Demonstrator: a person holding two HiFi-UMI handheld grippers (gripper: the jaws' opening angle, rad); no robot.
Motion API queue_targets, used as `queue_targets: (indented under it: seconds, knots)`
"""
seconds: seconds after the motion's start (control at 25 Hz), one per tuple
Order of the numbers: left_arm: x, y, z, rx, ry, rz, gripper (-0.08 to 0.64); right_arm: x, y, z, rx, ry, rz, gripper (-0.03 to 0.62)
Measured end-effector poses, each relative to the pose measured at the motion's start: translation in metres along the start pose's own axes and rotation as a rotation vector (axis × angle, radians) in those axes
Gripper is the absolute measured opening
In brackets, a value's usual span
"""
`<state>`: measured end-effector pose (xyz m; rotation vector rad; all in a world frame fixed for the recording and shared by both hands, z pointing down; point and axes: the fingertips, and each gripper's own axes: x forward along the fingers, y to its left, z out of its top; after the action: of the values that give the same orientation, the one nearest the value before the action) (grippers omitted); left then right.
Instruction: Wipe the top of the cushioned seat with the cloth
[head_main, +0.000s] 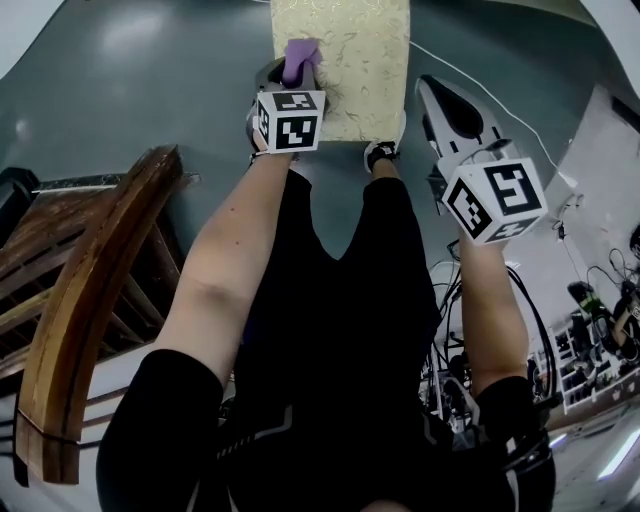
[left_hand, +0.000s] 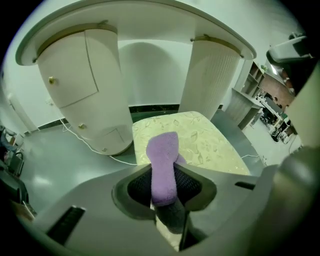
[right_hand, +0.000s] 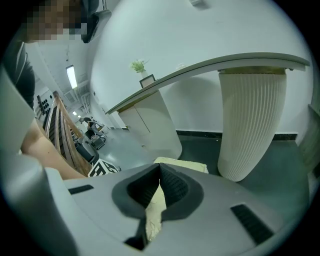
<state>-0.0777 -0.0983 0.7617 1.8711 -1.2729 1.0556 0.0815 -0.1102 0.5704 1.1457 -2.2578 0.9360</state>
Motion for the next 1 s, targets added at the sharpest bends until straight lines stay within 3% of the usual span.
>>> queue_targets:
  seconds: [0.2,0.32,0.52,0.72,1.0]
  knots:
    - [-0.008,0.032,-0.014,0.006,0.031,0.043,0.094,0.015,0.021,0.004,-0.009,0.007,0.026,0.005]
    - [-0.016,0.057,-0.024,-0.035,0.06,0.089,0.094,0.017,0.029,0.012,-0.019,-0.005,0.033,0.005]
    - [-0.04,0.071,-0.03,-0.099,0.039,0.133,0.094,0.013,0.03,0.022,-0.022,-0.023,0.055,0.005]
    - [-0.049,0.033,-0.006,-0.057,-0.02,0.1,0.094,-0.003,0.016,0.029,-0.045,-0.038,0.083,0.005]
    - [-0.031,-0.072,0.063,0.032,-0.116,-0.075,0.094,-0.04,-0.034,0.021,-0.014,-0.036,0.059,0.005]
